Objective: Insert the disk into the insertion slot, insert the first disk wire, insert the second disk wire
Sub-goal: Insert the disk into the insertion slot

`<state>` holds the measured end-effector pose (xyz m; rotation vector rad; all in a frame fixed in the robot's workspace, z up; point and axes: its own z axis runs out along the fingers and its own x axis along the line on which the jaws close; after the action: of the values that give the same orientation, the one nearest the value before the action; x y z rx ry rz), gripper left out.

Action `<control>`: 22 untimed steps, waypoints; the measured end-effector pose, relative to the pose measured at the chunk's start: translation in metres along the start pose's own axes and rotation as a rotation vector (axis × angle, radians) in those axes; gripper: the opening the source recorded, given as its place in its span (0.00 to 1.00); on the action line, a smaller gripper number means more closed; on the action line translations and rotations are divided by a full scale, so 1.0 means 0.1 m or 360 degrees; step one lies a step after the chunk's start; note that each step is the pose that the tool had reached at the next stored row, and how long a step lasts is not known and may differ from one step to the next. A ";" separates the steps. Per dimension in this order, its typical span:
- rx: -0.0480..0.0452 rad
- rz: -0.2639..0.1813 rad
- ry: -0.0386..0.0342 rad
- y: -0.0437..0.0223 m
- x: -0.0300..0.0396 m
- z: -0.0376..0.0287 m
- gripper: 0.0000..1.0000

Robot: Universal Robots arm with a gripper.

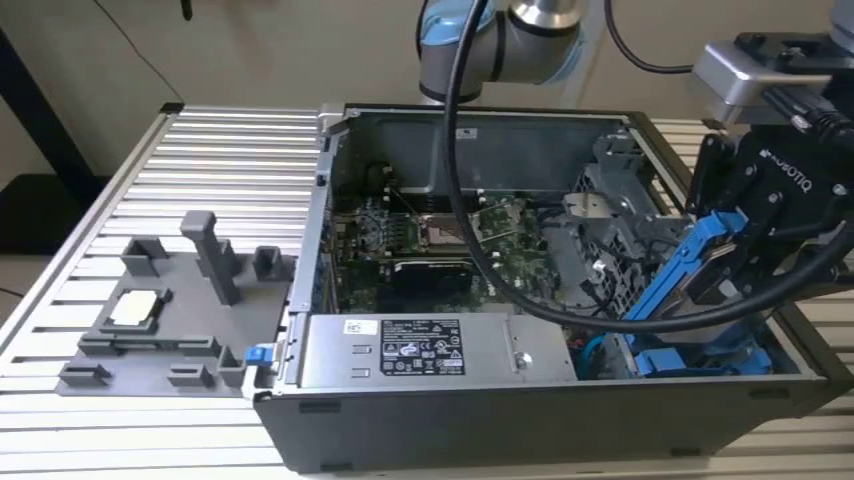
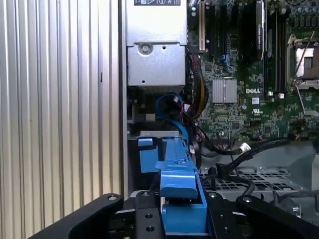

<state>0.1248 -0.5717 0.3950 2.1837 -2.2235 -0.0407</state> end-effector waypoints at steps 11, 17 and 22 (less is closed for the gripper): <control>0.0000 0.0000 0.0000 -0.007 -0.002 0.200 0.33; 0.0000 0.0000 0.0001 -0.009 -0.002 0.249 0.33; 0.0000 0.0000 0.0000 -0.009 -0.002 0.250 0.33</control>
<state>0.1248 -0.5715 0.3700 2.1837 -2.2236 -0.0407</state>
